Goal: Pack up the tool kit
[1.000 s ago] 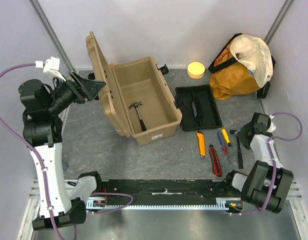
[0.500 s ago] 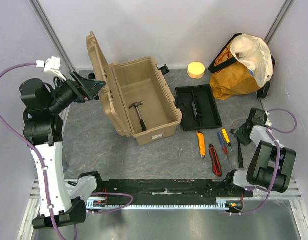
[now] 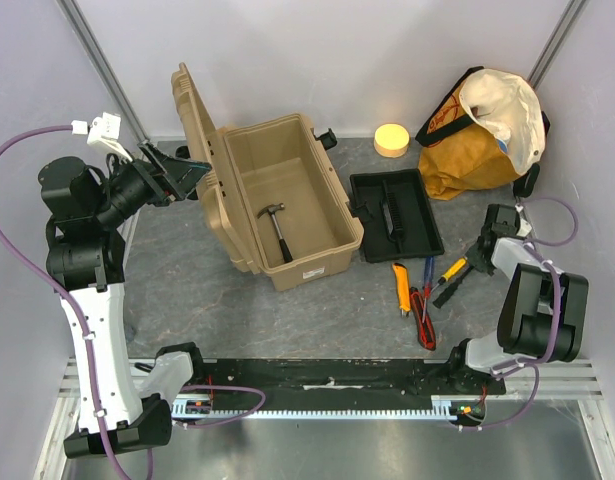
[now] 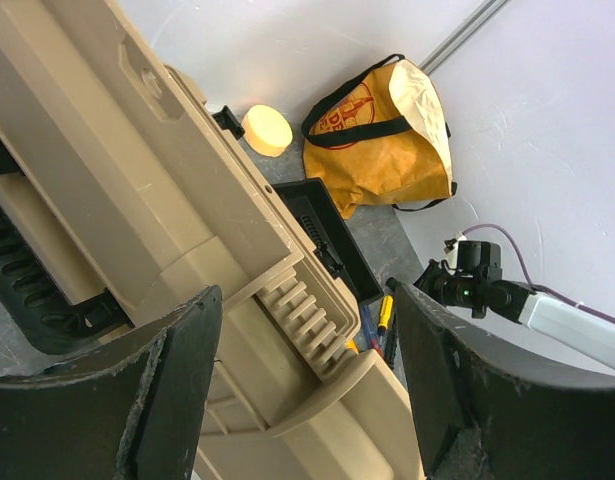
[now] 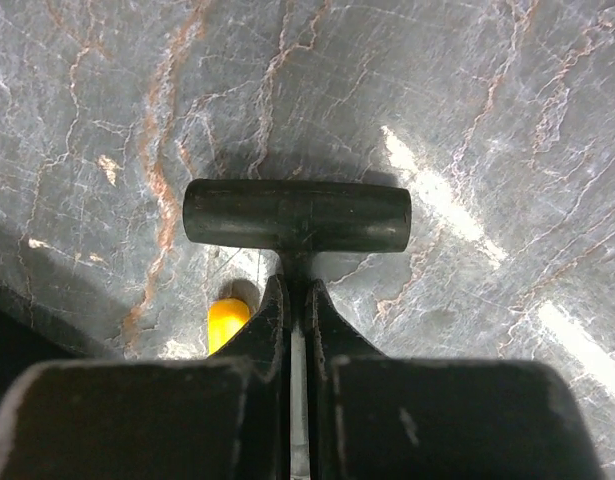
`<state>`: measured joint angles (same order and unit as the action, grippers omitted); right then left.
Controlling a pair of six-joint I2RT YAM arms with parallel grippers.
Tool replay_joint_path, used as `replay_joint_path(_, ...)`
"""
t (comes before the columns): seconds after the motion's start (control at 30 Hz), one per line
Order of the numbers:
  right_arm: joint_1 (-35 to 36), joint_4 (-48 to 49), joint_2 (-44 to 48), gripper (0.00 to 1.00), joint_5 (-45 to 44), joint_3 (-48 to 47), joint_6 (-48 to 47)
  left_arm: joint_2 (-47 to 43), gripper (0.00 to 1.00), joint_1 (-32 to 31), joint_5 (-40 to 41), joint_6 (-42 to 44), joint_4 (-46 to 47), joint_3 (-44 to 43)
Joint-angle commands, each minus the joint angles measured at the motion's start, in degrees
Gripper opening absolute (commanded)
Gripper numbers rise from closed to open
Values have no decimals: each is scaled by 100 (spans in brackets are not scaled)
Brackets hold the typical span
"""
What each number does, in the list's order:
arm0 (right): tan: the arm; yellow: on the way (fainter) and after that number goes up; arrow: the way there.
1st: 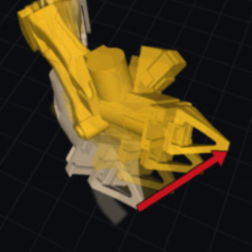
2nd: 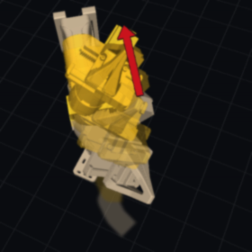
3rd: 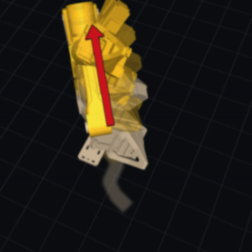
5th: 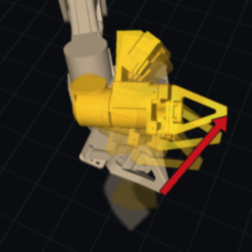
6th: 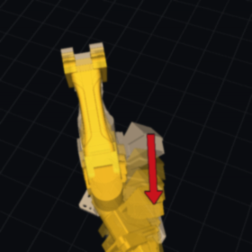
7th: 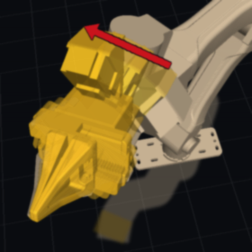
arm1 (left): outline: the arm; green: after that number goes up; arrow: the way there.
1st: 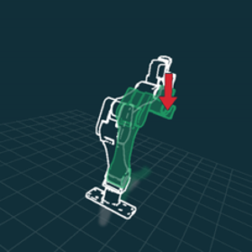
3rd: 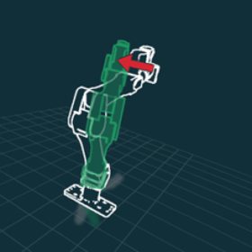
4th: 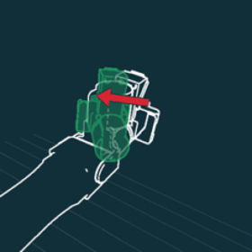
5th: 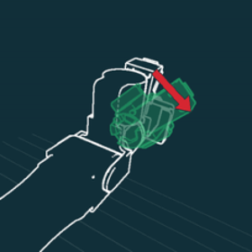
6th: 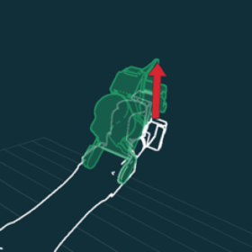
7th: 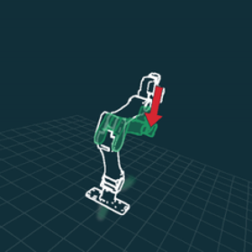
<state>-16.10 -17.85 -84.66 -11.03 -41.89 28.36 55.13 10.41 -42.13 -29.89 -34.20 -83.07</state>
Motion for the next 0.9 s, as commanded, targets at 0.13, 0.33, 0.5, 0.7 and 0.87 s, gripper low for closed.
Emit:
replay_joint_path(0.13, 730, -324, 748, 0, -1225, -653, -156, -12, 76, -31, -6, 238, 71, -69)
replay_joint_path(0.33, 1178, -808, 1592, 0, -1525, -1233, -50, -20, 76, -22, 12, 238, 62, -78)
replay_joint_path(0.5, 1583, -931, 2129, 0, -869, -1962, -50, -38, 76, -22, 21, 220, 62, -69)
replay_joint_path(0.7, 2461, -449, 2200, 0, 258, -2648, -102, -47, 76, -22, 56, 212, 88, -43)
replay_joint_path(0.87, 3901, 297, 1788, 0, 172, -3070, -418, -20, 76, -31, 73, 203, 106, -43)
